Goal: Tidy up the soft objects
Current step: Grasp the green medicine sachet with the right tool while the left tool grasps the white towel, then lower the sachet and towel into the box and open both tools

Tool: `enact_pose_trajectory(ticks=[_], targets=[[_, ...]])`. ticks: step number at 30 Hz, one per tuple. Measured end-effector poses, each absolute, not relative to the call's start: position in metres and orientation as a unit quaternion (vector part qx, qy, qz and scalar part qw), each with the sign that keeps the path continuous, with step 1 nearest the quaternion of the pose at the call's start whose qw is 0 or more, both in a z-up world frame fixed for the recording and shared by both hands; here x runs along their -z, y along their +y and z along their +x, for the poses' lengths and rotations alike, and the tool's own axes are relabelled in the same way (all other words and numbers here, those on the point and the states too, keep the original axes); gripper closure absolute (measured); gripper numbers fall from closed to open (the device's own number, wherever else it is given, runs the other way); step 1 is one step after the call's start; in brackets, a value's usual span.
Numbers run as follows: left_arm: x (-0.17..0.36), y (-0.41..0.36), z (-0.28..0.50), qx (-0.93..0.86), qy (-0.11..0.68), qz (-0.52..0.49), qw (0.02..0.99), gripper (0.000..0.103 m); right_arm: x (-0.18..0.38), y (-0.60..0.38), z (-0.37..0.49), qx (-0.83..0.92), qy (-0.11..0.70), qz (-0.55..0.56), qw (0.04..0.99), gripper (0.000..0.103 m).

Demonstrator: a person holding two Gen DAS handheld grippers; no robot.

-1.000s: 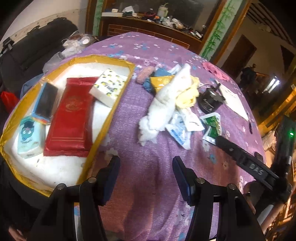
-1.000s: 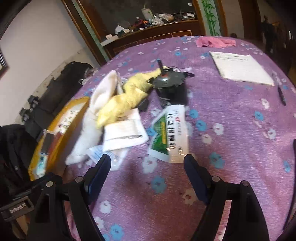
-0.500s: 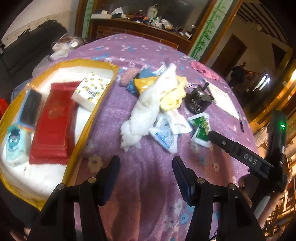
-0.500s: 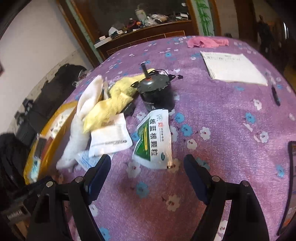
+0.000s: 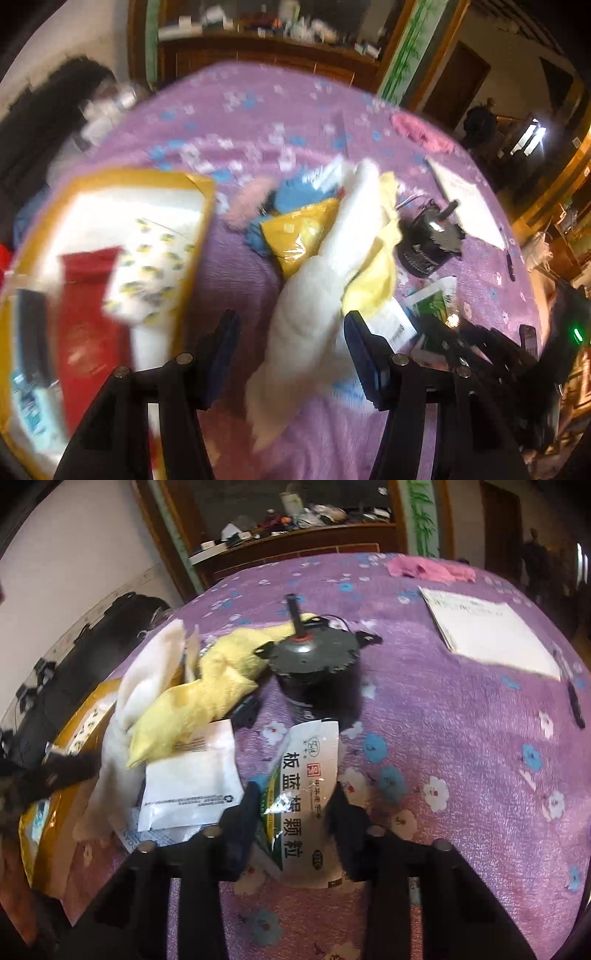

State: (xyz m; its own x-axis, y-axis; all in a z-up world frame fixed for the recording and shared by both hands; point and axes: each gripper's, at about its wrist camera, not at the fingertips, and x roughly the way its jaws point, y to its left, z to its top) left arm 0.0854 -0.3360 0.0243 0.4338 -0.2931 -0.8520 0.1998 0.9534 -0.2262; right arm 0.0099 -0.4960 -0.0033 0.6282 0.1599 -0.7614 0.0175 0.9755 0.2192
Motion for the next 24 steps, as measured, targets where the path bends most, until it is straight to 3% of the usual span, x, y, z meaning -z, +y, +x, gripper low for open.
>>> enact_pose_trajectory(ticks=[3, 4, 5, 9, 17, 24], targets=[[-0.016, -0.338, 0.095, 0.131, 0.514, -0.062, 0.846, 0.045, 0.001, -0.499, 0.008, -0.042, 0.425, 0.114, 0.897, 0.075], [-0.018, -0.340, 0.093, 0.130, 0.504, -0.058, 0.852, 0.051, 0.000, -0.501, 0.007, -0.041, 0.421, 0.119, 0.898, 0.075], [-0.019, -0.343, 0.091, 0.141, 0.506, -0.061, 0.849, 0.064, -0.001, -0.504, 0.007, -0.042, 0.417, 0.125, 0.899, 0.075], [-0.024, -0.337, 0.076, 0.133, 0.493, -0.066, 0.857, 0.065, -0.008, -0.508, 0.002, -0.051, 0.394, 0.146, 0.906, 0.076], [-0.051, -0.264, -0.007, 0.153, 0.448, -0.205, 0.856, 0.065, -0.016, -0.502, -0.006, -0.049, 0.370, 0.136, 0.918, 0.076], [-0.081, -0.184, -0.052, 0.085, 0.404, -0.220, 0.884, 0.065, -0.032, -0.484, -0.031, -0.088, 0.348, 0.197, 0.912, 0.075]])
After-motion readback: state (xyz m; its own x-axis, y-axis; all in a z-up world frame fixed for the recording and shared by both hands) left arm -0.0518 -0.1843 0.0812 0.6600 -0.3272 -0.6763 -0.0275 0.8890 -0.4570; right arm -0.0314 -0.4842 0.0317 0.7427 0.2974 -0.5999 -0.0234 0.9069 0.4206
